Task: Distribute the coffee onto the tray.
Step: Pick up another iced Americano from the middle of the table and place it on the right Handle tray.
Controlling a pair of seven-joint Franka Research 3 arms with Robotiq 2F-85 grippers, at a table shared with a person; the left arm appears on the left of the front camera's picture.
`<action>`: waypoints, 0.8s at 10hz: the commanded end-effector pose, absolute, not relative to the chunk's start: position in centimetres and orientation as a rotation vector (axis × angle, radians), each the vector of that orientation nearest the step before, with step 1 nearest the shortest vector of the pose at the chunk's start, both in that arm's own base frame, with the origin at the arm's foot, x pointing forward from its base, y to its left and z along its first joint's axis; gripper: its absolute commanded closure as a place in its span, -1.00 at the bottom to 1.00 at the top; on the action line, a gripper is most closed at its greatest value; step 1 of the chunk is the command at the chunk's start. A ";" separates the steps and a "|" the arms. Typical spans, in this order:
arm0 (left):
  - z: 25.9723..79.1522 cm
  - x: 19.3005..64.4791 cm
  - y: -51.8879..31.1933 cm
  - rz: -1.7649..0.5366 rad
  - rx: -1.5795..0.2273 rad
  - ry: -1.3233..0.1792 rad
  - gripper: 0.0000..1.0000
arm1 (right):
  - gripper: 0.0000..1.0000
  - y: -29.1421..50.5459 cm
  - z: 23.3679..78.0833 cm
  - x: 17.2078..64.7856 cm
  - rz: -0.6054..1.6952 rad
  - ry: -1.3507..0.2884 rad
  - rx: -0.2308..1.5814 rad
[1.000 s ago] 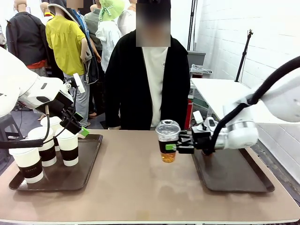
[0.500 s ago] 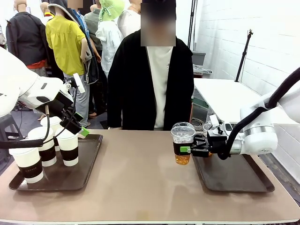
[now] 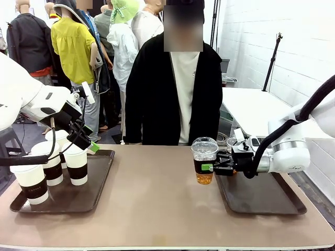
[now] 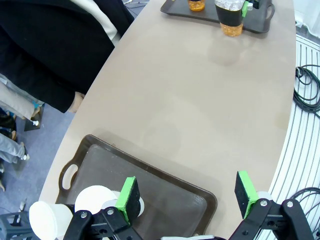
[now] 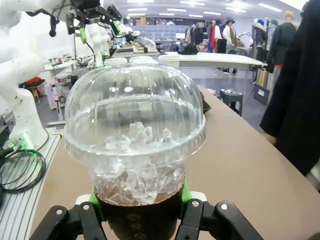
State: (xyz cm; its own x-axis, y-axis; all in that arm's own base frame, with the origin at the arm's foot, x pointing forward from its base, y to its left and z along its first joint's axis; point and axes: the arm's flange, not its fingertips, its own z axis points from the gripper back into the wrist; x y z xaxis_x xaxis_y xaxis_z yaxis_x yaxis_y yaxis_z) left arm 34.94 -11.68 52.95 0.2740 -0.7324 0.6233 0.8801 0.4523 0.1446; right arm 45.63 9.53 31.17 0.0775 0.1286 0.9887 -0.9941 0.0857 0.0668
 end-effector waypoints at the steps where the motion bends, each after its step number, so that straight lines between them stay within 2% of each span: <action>1: 52.8 35.1 -11.4 -1.116 -0.269 -0.691 -1.00 | -0.24 6.6 31.3 45.0 1.139 -1.123 1.046; 8: 52.8 35.1 -11.4 -1.116 -0.269 -0.691 -1.00 | -0.24 -3.1 27.7 42.9 1.017 -1.200 1.007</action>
